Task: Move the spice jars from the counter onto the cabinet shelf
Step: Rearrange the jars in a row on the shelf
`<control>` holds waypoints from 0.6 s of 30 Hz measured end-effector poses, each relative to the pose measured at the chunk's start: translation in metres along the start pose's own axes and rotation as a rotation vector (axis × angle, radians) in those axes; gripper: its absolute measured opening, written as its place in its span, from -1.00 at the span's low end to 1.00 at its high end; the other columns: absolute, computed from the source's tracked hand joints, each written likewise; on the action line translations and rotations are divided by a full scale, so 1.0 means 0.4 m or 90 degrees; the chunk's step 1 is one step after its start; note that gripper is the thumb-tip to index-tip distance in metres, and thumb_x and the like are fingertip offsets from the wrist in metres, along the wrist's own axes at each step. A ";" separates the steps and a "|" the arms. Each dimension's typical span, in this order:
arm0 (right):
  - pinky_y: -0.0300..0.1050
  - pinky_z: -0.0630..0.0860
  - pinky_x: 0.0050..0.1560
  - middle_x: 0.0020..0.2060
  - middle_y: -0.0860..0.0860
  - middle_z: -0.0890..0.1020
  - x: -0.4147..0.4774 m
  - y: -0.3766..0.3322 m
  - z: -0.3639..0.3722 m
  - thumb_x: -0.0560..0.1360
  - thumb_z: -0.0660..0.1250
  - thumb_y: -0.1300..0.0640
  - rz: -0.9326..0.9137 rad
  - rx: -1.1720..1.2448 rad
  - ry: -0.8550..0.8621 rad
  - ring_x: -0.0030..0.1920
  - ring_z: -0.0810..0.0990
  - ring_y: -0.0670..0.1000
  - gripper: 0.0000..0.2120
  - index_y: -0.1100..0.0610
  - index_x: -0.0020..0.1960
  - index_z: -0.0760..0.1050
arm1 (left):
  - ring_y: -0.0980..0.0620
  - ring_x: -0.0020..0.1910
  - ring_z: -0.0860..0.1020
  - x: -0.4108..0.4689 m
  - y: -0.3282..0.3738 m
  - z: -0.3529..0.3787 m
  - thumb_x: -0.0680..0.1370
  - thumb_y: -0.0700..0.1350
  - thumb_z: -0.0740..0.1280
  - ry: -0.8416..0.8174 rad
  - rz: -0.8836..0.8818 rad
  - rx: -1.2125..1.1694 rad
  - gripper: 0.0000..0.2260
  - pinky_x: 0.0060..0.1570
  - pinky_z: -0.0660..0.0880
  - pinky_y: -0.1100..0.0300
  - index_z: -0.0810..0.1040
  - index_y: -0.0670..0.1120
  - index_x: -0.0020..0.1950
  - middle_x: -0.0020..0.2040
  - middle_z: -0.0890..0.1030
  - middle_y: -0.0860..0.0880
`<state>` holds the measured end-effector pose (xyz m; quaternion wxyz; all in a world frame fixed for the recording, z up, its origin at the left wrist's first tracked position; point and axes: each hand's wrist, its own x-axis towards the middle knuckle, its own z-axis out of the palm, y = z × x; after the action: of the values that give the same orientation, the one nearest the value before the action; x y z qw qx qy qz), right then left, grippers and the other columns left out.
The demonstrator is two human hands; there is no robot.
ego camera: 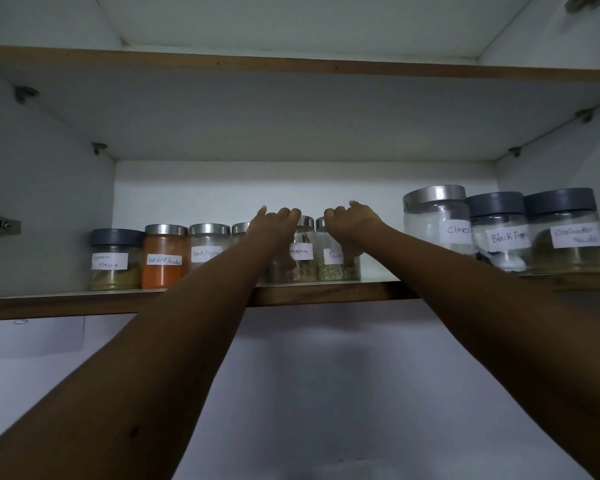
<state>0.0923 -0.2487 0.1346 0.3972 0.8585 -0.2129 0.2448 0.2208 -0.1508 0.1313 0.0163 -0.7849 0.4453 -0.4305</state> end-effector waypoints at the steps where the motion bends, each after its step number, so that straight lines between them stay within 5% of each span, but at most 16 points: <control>1: -0.01 0.23 0.35 0.24 0.18 0.45 0.007 0.000 0.004 0.34 0.50 0.10 0.000 0.001 -0.004 0.26 0.43 0.13 -0.25 0.32 0.35 0.17 | -0.14 0.28 0.43 0.005 0.000 0.006 0.31 0.09 0.53 -0.004 -0.002 0.005 -0.15 0.43 0.06 -0.09 0.15 -0.16 0.42 0.34 0.39 -0.14; 8: -0.09 0.42 -0.05 0.10 0.13 0.54 0.068 0.001 0.040 0.28 0.55 0.09 0.012 0.046 -0.014 0.08 0.55 0.11 -0.26 0.26 0.29 0.22 | -0.11 0.34 0.39 0.032 0.006 0.031 0.34 0.10 0.50 -0.024 -0.017 0.043 -0.15 0.44 -0.01 -0.10 0.11 -0.17 0.44 0.38 0.35 -0.12; 18: -0.08 0.44 -0.03 0.10 0.10 0.53 0.117 -0.005 0.063 0.30 0.53 0.05 0.003 0.073 -0.025 0.09 0.55 0.10 -0.29 0.22 0.28 0.24 | -0.09 0.34 0.40 0.074 0.010 0.057 0.35 0.21 0.44 -0.048 -0.030 0.145 -0.13 0.45 -0.06 -0.12 0.11 -0.16 0.46 0.39 0.36 -0.12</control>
<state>0.1367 -0.2753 0.1469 0.3424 0.8839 -0.2085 0.2407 0.2405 -0.1826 0.1348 0.1117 -0.8041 0.3740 -0.4484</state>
